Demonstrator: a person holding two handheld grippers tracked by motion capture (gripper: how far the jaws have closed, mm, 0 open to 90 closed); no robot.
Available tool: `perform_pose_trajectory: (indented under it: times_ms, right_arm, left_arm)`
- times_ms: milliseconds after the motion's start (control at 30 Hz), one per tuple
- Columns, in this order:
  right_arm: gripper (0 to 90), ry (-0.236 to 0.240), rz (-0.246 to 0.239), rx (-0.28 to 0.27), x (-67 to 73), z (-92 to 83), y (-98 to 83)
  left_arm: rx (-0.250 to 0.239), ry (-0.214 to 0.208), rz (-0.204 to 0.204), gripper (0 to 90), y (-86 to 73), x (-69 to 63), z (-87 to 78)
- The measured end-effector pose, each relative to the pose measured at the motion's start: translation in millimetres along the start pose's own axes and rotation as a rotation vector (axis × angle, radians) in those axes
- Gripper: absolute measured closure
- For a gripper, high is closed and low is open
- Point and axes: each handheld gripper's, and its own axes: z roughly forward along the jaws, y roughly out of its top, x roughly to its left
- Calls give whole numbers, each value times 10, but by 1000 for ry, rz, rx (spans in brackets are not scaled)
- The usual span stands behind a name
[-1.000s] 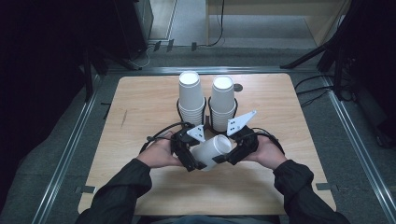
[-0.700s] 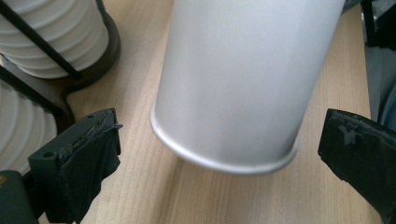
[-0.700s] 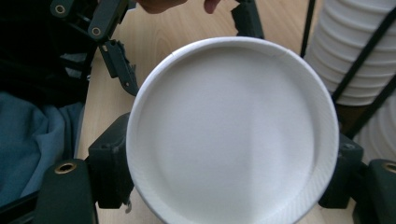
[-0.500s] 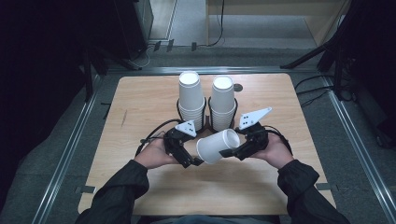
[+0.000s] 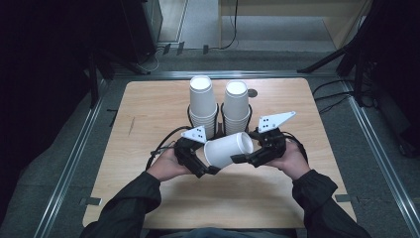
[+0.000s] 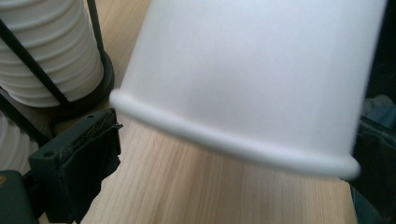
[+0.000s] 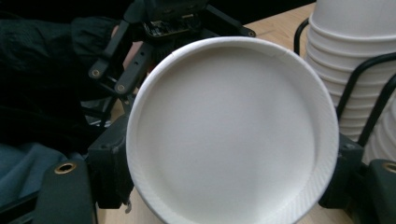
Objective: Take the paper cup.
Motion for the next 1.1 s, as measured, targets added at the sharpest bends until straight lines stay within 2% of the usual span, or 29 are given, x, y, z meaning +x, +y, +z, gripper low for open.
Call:
perform_pose_trajectory:
  times_ms: [67, 133, 267, 300, 367, 500, 633, 733, 967, 1033, 1100]
  right_arm:
    - [234, 6, 1, -1, 8, 14, 5]
    - [234, 19, 4, -13, 8, 25, 6]
    - [234, 27, 8, -29, 10, 37, 21]
    - [234, 31, 8, -29, 12, 40, 20]
    - [235, 27, 6, -28, 12, 47, 17]
    - [235, 27, -6, -31, 14, 30, 15]
    - [235, 42, -8, -29, 7, 15, 15]
    - [218, 35, -6, -23, 13, 15, 16]
    - [178, 15, -7, 49, -11, -6, -26]
    - [178, 25, 6, 80, -19, -2, -50]
    - [178, 32, 12, 107, -28, 11, -79]
  left_arm:
    - [-16, 1, -1, 0, 6, -6, 6]
    - [-38, -20, -6, 0, 8, -4, 11]
    - [-54, -12, -2, 0, 21, -24, 20]
    - [-56, -11, 6, 7, 23, -24, 18]
    - [-67, -6, 20, 76, 23, -42, 5]
    - [-79, 21, 58, 101, 33, -67, -45]
    - [-54, 12, 62, 128, 55, -62, -61]
    - [-41, -13, 40, 133, 65, -33, -75]
    - [-23, 2, 21, 135, 64, -1, -206]
    - [-16, -3, 25, 135, 63, 6, -249]
    - [-9, 14, 28, 135, 60, -1, -285]
